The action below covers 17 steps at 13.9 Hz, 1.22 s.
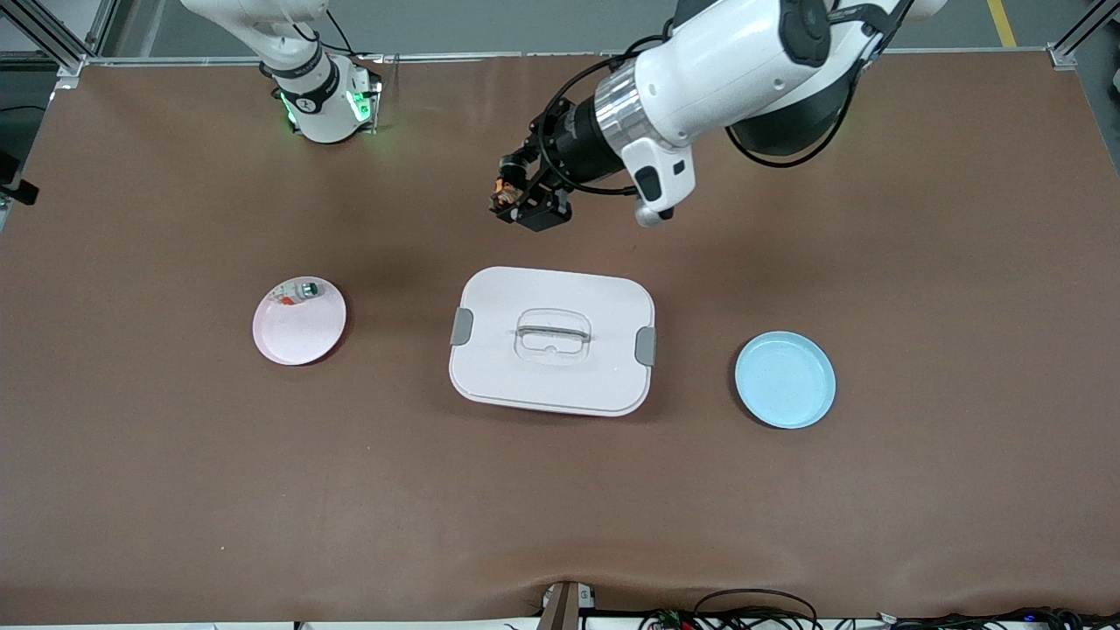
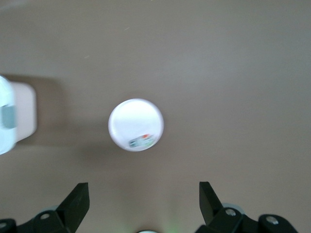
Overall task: Transfer orange switch to right arm and place
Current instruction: 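Reach the right gripper toward the switch held by the left gripper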
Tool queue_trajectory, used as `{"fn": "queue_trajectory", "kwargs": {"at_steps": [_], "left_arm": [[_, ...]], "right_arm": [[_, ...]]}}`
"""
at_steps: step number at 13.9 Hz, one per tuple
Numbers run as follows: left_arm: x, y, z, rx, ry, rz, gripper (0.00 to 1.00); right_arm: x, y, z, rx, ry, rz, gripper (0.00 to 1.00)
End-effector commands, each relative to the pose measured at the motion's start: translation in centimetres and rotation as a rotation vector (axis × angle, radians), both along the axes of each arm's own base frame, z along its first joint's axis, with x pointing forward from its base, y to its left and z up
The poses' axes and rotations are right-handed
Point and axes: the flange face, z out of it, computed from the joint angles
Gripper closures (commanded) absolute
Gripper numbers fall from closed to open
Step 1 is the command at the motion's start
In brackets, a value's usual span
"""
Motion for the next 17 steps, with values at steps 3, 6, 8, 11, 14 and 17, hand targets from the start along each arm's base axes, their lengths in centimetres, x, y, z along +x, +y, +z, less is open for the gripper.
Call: {"fn": "queue_trajectory", "kwargs": {"at_steps": [3, 6, 8, 11, 14, 17], "left_arm": [[-1.8, -3.6, -0.3, -0.046, 0.014, 0.009, 0.79], [-2.2, -3.8, -0.4, -0.034, -0.001, -0.004, 0.79], [-2.5, -4.1, -0.4, -0.035, -0.002, -0.009, 0.79], [-2.5, -4.0, -0.1, -0.037, -0.005, -0.007, 0.79], [-2.4, -3.9, 0.0, -0.036, -0.008, -0.004, 0.79], [-2.5, -3.8, 0.3, -0.039, -0.011, -0.004, 0.79]], "right_arm": [[-0.5, 3.2, -1.0, 0.309, 0.018, -0.057, 0.0], [0.4, 6.2, -0.3, 0.421, 0.01, -0.152, 0.0], [0.8, 8.5, -0.8, 0.461, 0.024, -0.131, 0.0], [0.8, 13.9, -1.5, 0.481, 0.011, -0.063, 0.0], [0.5, 19.2, -2.3, 0.55, 0.002, -0.132, 0.0], [0.2, 25.3, -2.0, 0.558, -0.004, -0.209, 0.0]]}}
